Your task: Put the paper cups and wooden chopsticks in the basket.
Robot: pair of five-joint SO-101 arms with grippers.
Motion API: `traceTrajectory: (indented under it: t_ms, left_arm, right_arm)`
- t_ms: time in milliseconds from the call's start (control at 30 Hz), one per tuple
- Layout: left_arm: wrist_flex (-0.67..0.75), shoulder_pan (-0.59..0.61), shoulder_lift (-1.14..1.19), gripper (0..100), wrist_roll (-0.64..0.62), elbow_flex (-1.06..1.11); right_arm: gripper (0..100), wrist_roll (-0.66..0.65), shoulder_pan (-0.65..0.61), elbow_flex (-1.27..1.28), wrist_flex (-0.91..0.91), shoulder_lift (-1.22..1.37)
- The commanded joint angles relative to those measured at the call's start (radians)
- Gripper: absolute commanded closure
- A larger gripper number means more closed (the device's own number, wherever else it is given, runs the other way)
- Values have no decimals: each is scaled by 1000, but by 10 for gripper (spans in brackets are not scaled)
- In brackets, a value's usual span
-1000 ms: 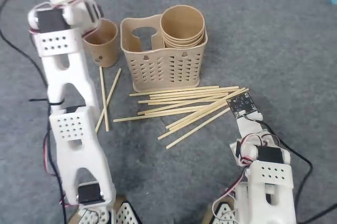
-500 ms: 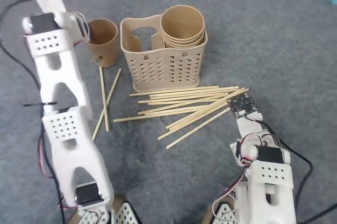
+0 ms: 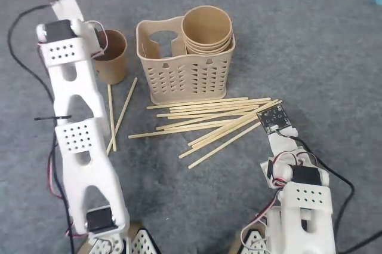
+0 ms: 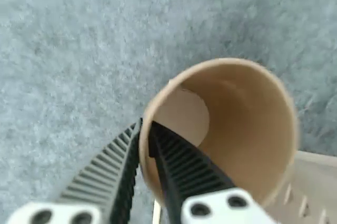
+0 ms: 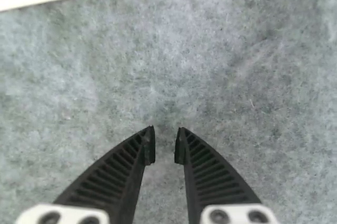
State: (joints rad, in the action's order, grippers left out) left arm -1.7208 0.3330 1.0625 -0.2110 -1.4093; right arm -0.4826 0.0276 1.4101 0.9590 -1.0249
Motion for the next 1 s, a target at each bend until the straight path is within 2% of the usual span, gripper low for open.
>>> traceTrajectory:
  t_ms: [0, 400, 567, 767, 967]
  left_arm:
    - [-37, -2, -49, 988, 8, -61]
    - [-37, 14, -229, 988, -5, -61]
    - [-37, 18, -330, 988, -157, -61]
    - [-37, 18, -466, 988, -419, -61]
    - [-40, -52, -637, 988, -463, -47]
  right_arm:
    - [924, -14, -5, -6, 5, -25]
    - [924, -14, -5, -6, 5, -25]
    - [924, -14, -5, -6, 5, -25]
    - [924, -14, -5, -6, 7, -25]
    - [924, -14, -5, -6, 7, -25]
